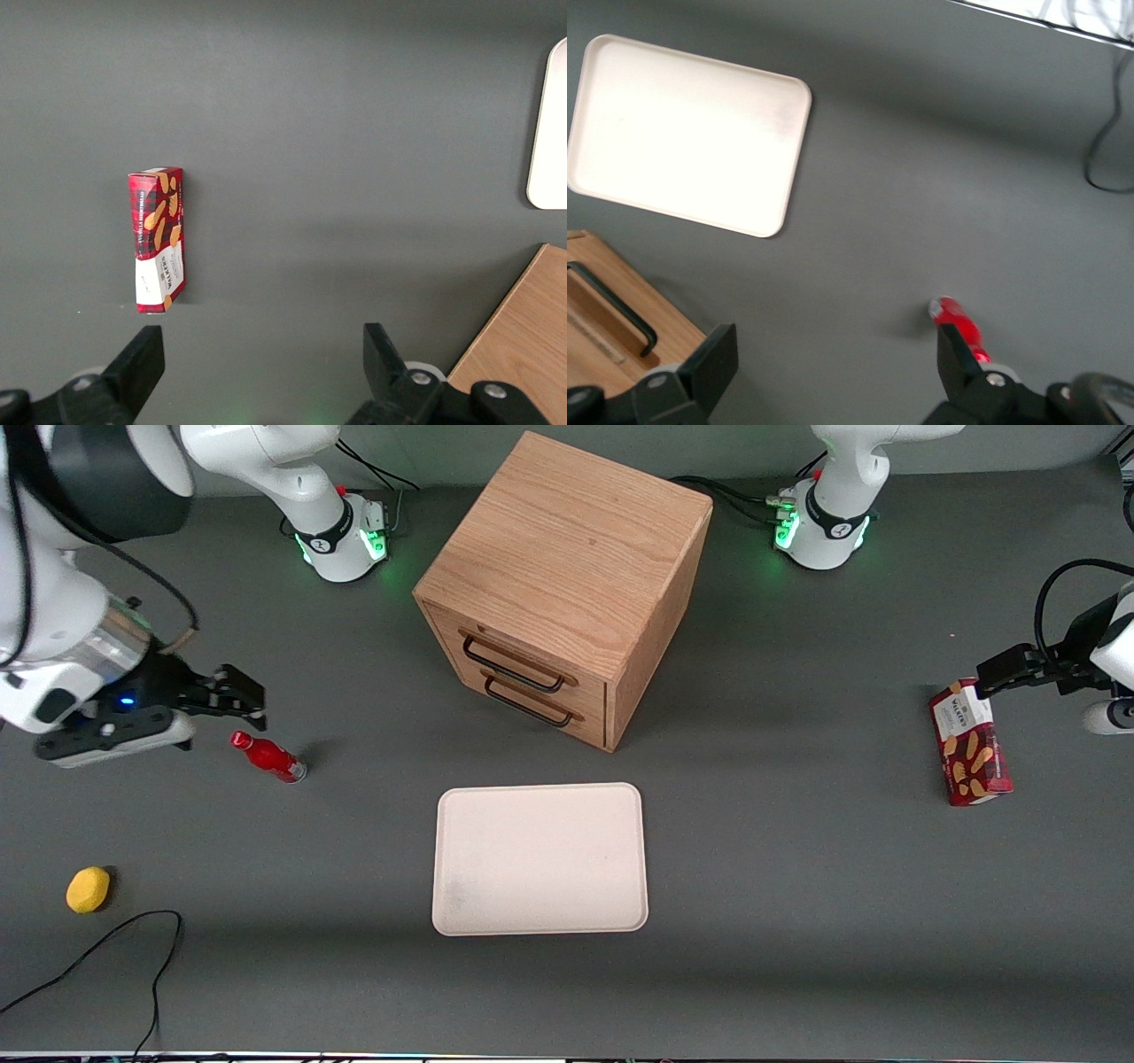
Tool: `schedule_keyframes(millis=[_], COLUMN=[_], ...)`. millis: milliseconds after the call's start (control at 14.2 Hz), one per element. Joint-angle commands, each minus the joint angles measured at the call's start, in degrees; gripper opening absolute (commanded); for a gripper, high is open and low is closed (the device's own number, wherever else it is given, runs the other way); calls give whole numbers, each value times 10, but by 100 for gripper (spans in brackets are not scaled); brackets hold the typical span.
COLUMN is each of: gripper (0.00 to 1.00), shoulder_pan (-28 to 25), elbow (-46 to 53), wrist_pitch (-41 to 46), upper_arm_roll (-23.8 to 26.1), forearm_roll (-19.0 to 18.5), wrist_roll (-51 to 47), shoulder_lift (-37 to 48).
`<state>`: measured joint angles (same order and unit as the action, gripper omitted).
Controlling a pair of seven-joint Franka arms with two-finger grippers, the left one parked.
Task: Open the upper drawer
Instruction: 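Move the right gripper toward the upper drawer's black handle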
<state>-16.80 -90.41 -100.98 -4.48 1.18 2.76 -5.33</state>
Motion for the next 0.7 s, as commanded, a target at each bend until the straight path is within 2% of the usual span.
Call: schedule_keyframes(millis=[0,282,634], gripper=[100,100,100], shoulder_pan=[-50,-110,-179], elbow=[29,43,43], wrist_pitch=[1,3,9], upper_arm_roll=[-6,-5,-6], forearm_roll=[-5,-4,-2], wrist_roll=[-6,38,43], shoulder_lift=[-25,-44,-57])
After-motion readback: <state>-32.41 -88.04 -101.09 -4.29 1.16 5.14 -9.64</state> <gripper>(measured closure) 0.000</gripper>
